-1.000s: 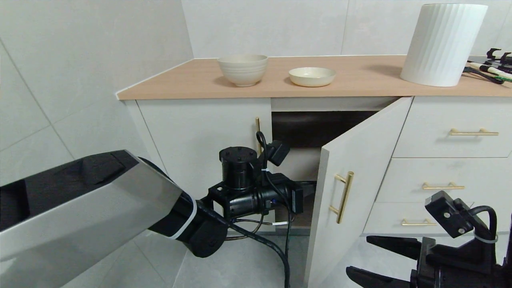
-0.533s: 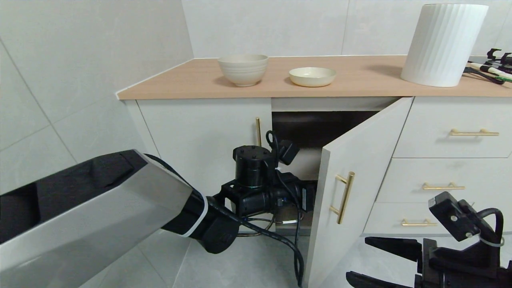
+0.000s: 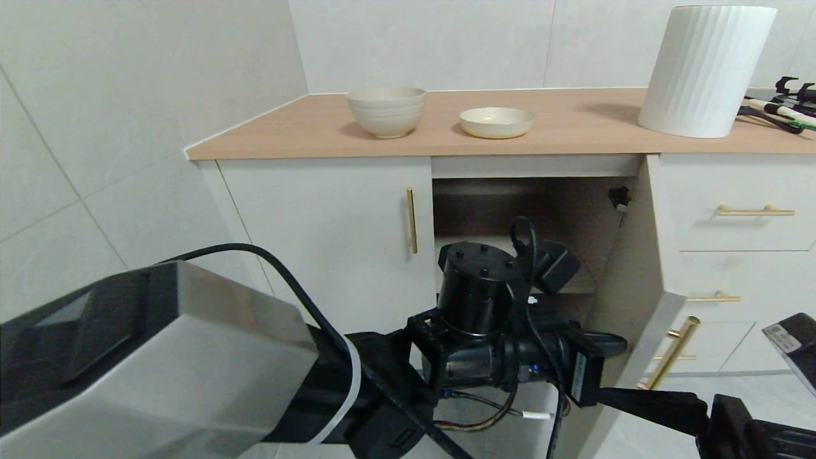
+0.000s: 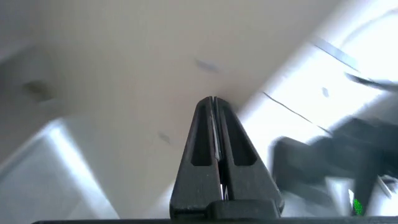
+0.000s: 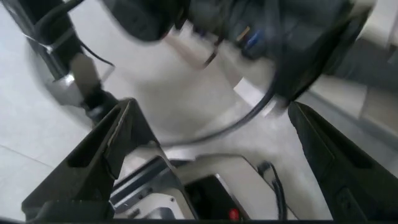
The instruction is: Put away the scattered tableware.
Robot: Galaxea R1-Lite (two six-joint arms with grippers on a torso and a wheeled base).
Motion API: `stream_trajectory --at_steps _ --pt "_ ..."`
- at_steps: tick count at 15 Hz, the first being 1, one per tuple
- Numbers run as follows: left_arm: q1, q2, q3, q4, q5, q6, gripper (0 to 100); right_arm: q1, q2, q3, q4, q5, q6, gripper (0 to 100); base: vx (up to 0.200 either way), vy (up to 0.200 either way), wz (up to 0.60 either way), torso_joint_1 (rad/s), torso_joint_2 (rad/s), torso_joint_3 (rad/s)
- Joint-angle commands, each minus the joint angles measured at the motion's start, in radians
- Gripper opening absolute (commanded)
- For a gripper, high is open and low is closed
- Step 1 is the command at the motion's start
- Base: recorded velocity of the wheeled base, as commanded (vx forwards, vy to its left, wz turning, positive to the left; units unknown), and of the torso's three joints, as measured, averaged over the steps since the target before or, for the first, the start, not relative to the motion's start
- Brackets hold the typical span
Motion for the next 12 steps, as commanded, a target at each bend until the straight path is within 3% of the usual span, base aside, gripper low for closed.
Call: stream_trajectory --at_steps 1,2,4,6,7,9,11,12 --pt "0.039 -0.094 0.088 -0.002 -0.004 -0.008 0 0.008 -0.044 -0.002 0.0 0.001 0.0 100 0.0 0.0 0.0 0.0 0.0 0.0" --pt "0.063 -0.103 0.115 -0.005 -0.006 -0.013 0 0.008 -0.043 -0.002 0.0 0.001 0.0 100 0.0 0.0 0.0 0.0 0.0 0.0" --pt "0.186 -0.172 0.23 -0.048 0.016 -0.016 0 -0.007 -0.012 -0.023 0.014 -0.01 0.001 100 0.0 0.0 0.0 0.0 0.0 0.0" --pt "0.281 -0.284 0.316 -0.066 0.027 -0.011 0 -0.099 0.083 -0.097 0.054 -0.015 -0.002 100 0.0 0.0 0.0 0.0 0.0 0.0" --pt "0.301 -0.315 0.332 -0.061 0.027 -0.011 0 -0.124 0.115 -0.113 0.057 -0.016 -0.008 100 0.0 0.0 0.0 0.0 0.0 0.0" --pt "0.379 -0.51 0.383 0.103 0.045 -0.01 0 -0.197 0.272 -0.216 0.06 -0.099 -0.102 100 0.0 0.0 0.0 0.0 0.0 0.0" --pt "0.433 -0.638 0.381 0.267 0.06 -0.008 0 -0.208 0.38 -0.364 0.071 -0.269 -0.109 100 0.0 0.0 0.0 0.0 0.0 0.0" --pt "0.462 -0.697 0.385 0.314 0.06 -0.002 0 -0.236 0.419 -0.429 0.095 -0.306 -0.108 100 0.0 0.0 0.0 0.0 0.0 0.0"
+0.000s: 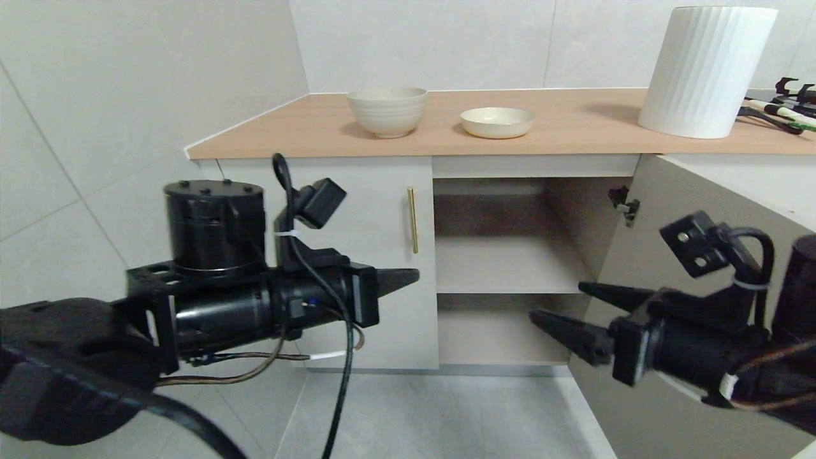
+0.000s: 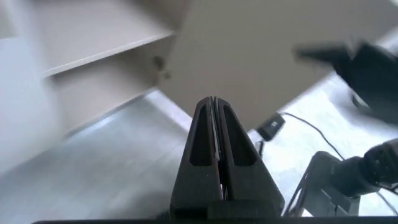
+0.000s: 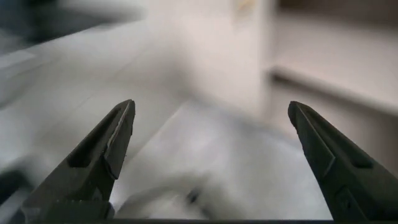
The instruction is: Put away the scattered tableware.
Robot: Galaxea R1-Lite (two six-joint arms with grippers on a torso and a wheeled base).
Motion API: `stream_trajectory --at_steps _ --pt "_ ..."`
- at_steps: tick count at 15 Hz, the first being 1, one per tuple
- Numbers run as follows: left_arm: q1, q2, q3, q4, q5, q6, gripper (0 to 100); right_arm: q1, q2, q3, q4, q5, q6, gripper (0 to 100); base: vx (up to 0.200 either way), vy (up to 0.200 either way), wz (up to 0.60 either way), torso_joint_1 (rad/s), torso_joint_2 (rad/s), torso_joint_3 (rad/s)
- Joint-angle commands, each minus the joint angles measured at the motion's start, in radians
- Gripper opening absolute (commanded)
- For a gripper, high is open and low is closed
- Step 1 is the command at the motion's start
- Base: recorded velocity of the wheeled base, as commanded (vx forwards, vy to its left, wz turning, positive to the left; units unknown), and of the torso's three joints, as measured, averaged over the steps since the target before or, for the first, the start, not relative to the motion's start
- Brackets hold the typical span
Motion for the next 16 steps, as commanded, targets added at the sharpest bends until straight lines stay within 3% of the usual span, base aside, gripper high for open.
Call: stream_trajectory --at_steps 1,3,5,9,10,16 --pt "0.099 -0.236 0.018 0.13 0.006 0.005 0 -0.046 0.153 -0.183 0.086 -0.073 -0.007 100 0.0 0.0 0.0 0.0 0.0 0.0" --pt "0.139 -0.307 0.03 0.184 0.007 0.008 0 -0.046 0.152 -0.344 0.28 -0.071 -0.006 100 0.0 0.0 0.0 0.0 0.0 0.0" --pt "0.193 -0.345 0.056 0.185 0.007 0.008 0 -0.049 0.158 -0.457 0.362 -0.071 -0.004 100 0.0 0.0 0.0 0.0 0.0 0.0" --pt "0.251 -0.348 0.059 0.187 0.006 0.006 0 -0.047 0.107 -0.473 0.437 -0.076 -0.003 100 0.0 0.0 0.0 0.0 0.0 0.0" --pt "0.256 -0.347 0.059 0.187 0.006 0.006 100 -0.047 0.1 -0.465 0.44 -0.076 -0.003 100 0.0 0.0 0.0 0.0 0.0 0.0" --pt "0.312 -0.342 0.059 0.139 0.007 0.003 100 -0.049 0.049 -0.44 0.487 -0.081 0.0 100 0.0 0.0 0.0 0.0 0.0 0.0"
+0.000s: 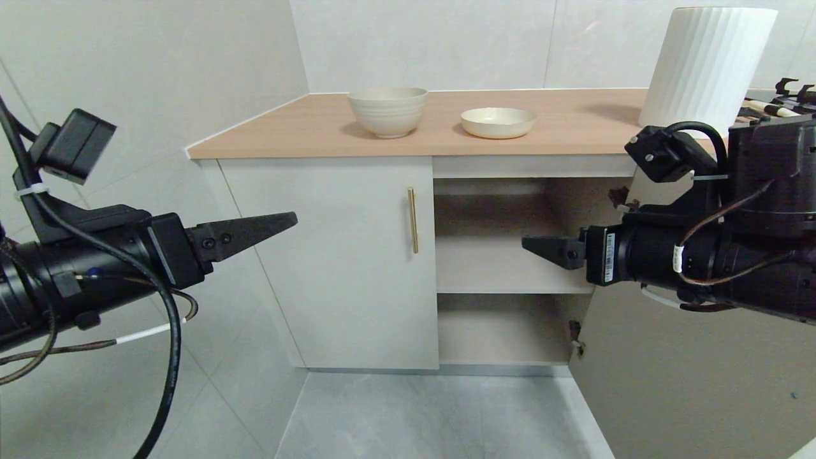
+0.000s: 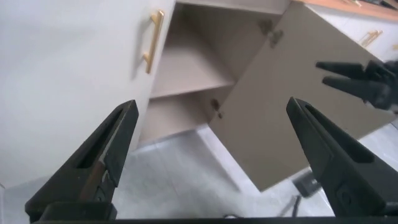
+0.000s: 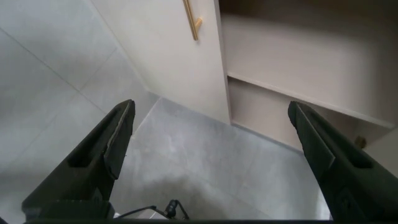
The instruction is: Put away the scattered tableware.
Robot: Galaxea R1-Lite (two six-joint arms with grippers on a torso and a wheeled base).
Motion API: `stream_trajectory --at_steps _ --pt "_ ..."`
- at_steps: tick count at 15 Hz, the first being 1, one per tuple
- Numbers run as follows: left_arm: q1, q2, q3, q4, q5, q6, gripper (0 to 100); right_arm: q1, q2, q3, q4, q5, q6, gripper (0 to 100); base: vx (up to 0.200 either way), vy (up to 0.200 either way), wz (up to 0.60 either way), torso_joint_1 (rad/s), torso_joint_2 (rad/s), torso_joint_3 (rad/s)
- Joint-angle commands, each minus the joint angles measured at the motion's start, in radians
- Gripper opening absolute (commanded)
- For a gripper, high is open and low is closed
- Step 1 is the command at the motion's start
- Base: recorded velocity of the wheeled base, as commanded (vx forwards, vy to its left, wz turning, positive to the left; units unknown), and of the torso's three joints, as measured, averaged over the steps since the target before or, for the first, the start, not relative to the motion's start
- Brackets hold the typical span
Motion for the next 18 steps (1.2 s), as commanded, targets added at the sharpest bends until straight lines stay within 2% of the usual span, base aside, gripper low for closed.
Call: stream_trajectory --at_steps 1,10,18 --pt "0.006 0.009 0.002 -0.003 0.001 0.002 100 -0.001 -0.013 -0.003 0.001 0.0 -0.001 100 0.0 0.0 0.0 0.0 0.0 0.0" --pt "0.021 0.015 -0.003 0.005 -0.006 0.0 100 -0.001 -0.011 -0.002 0.004 0.0 -0.001 100 0.0 0.0 0.0 0.0 0.0 0.0" --pt "0.026 0.021 -0.014 0.023 -0.006 0.002 100 -0.001 -0.02 0.0 0.014 0.008 0.0 100 0.2 0.0 0.0 0.004 0.0 0.003"
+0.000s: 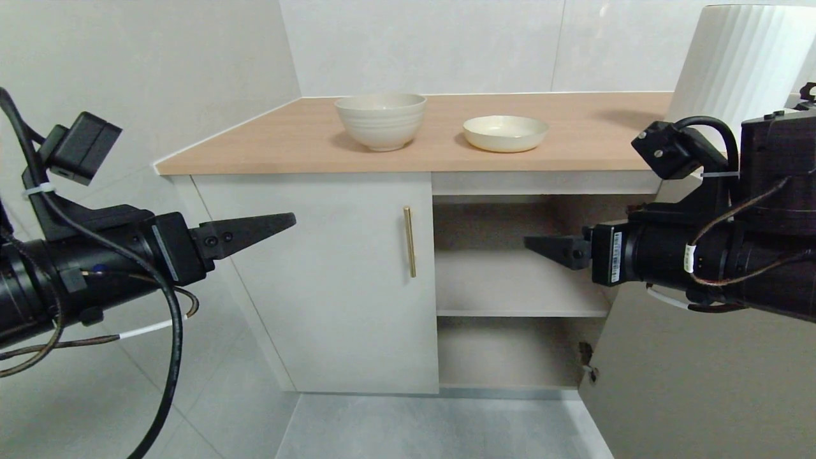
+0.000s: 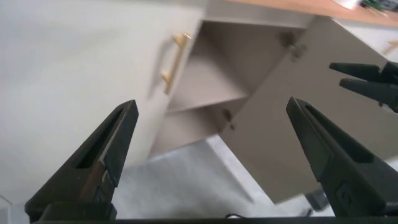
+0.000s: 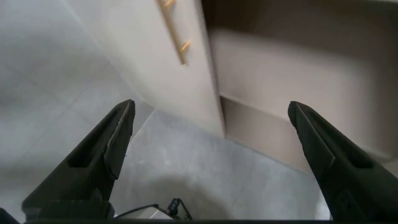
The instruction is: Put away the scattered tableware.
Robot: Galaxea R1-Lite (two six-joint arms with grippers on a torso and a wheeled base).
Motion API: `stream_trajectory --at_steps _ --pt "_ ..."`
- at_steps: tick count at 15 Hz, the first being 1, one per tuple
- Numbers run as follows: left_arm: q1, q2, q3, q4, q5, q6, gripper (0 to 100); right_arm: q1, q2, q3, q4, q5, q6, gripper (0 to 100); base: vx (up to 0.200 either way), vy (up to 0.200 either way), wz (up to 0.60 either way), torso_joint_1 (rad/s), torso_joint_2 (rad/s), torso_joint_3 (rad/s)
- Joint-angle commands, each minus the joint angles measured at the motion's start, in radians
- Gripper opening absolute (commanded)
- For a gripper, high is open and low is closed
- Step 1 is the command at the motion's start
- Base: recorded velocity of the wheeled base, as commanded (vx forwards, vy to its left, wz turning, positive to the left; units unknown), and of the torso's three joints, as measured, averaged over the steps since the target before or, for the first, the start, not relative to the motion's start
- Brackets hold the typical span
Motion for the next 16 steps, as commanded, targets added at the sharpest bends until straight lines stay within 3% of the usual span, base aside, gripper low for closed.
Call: stream_trajectory --at_steps 1,3,10,12,16 --pt "0.001 0.006 0.0 0.0 0.0 0.0 100 0.0 -0.002 0.0 0.0 0.0 0.0 100 0.2 0.0 0.0 0.002 0.0 -0.002" --pt "0.006 0.009 0.001 -0.003 -0.001 -0.002 100 0.002 -0.004 0.0 0.0 0.001 0.011 100 0.2 0.0 0.0 0.002 0.0 0.0" --pt "0.006 0.009 0.0 -0.011 -0.001 -0.003 100 0.003 -0.01 -0.013 0.039 0.003 0.027 100 0.0 0.0 0.0 0.0 0.0 0.0" --pt "0.012 0.007 -0.005 -0.009 -0.001 -0.02 100 0.003 -0.01 -0.013 0.039 0.003 0.027 100 0.0 0.2 0.0 0.002 0.0 0.007" --pt "0.01 -0.007 0.006 -0.011 -0.001 -0.011 100 0.003 -0.027 -0.009 0.039 0.003 0.027 100 0.0 0.2 0.0 0.001 0.0 0.004"
